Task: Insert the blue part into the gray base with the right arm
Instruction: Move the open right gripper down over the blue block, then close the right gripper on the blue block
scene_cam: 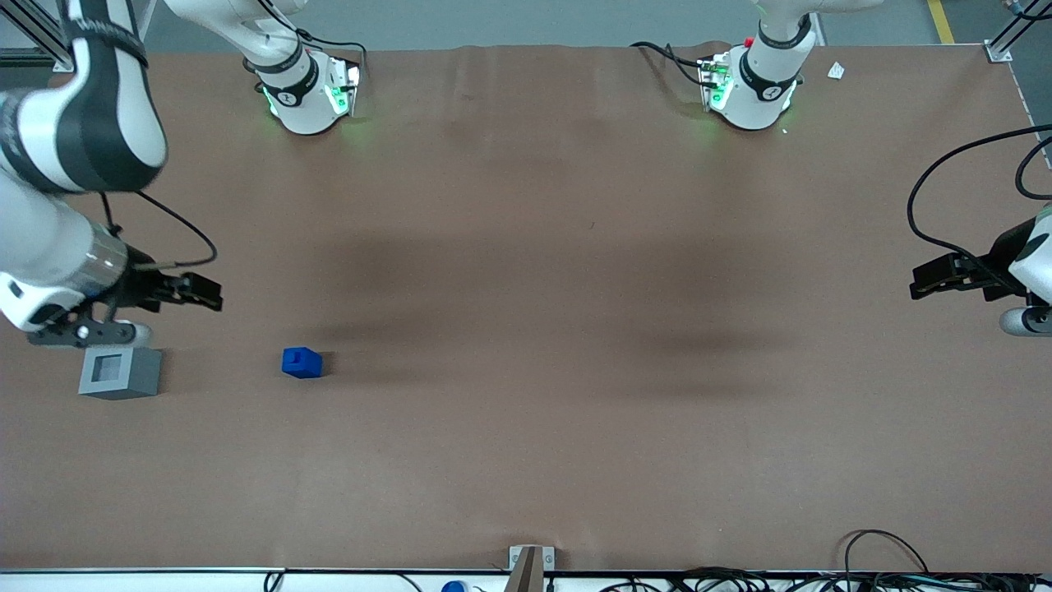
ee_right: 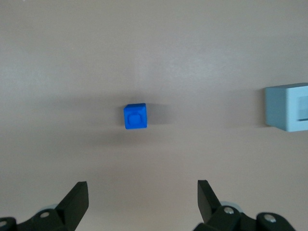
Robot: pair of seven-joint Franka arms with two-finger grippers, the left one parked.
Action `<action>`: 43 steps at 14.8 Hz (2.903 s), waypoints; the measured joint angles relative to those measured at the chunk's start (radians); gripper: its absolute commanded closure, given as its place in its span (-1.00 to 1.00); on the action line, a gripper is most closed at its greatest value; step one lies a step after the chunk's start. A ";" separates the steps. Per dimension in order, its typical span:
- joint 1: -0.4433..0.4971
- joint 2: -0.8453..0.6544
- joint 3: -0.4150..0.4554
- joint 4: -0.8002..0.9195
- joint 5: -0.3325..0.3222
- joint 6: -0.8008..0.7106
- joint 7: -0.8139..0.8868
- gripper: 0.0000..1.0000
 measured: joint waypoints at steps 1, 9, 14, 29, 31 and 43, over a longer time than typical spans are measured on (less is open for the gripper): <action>0.007 0.021 0.000 -0.004 0.003 0.019 0.015 -1.00; 0.032 0.151 0.000 -0.021 0.008 0.167 0.042 -1.00; 0.047 0.229 0.001 -0.063 0.012 0.292 0.058 -1.00; 0.047 0.328 0.000 -0.136 0.014 0.467 0.070 -0.95; 0.048 0.329 0.001 -0.152 0.014 0.485 0.071 -0.89; 0.048 0.329 0.001 -0.153 0.041 0.488 0.078 0.16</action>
